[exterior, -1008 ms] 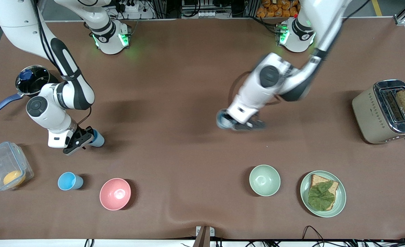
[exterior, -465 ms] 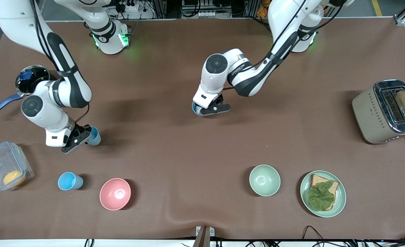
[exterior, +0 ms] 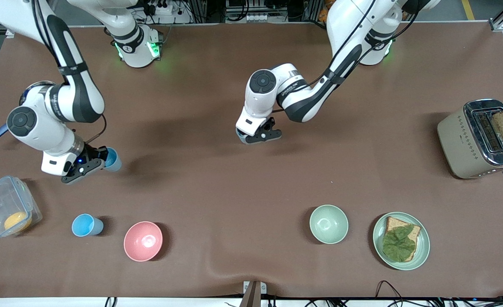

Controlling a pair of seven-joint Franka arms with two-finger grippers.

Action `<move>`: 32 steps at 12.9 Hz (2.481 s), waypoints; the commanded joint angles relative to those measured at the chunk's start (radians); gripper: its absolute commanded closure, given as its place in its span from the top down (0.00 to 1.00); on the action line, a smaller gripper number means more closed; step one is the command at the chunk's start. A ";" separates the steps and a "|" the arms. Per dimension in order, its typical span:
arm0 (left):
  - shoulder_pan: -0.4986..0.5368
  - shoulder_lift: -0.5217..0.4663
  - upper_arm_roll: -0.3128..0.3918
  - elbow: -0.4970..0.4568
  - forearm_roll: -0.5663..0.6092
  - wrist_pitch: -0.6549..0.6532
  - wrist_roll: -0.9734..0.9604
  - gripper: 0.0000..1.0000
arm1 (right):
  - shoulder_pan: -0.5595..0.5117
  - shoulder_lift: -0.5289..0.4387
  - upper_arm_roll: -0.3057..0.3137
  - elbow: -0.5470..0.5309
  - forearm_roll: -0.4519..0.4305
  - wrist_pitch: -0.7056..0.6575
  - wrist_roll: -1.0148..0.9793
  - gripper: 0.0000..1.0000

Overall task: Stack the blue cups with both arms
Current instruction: 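Carry the cup with the left gripper to mid-table while the right gripper holds, then release the cup with the left gripper while the right gripper carries its cup, then lower the held cup into the placed blue cup with the right gripper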

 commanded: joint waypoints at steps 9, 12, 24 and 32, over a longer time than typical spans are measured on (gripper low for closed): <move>0.398 -0.456 -0.004 0.060 -0.012 -0.448 0.506 1.00 | 0.092 -0.083 0.414 0.080 0.005 -0.162 1.201 0.00; 0.492 -0.514 0.003 0.114 -0.117 -0.604 0.671 1.00 | 0.142 -0.059 0.502 0.095 -0.006 -0.142 1.483 0.00; 0.475 -0.605 0.281 0.181 -0.261 -0.798 1.050 1.00 | 0.334 0.176 0.494 0.294 -0.201 -0.145 1.970 0.00; 0.475 -0.605 0.270 0.180 -0.260 -0.809 1.053 1.00 | 0.363 0.202 0.494 0.300 -0.201 -0.142 2.008 0.00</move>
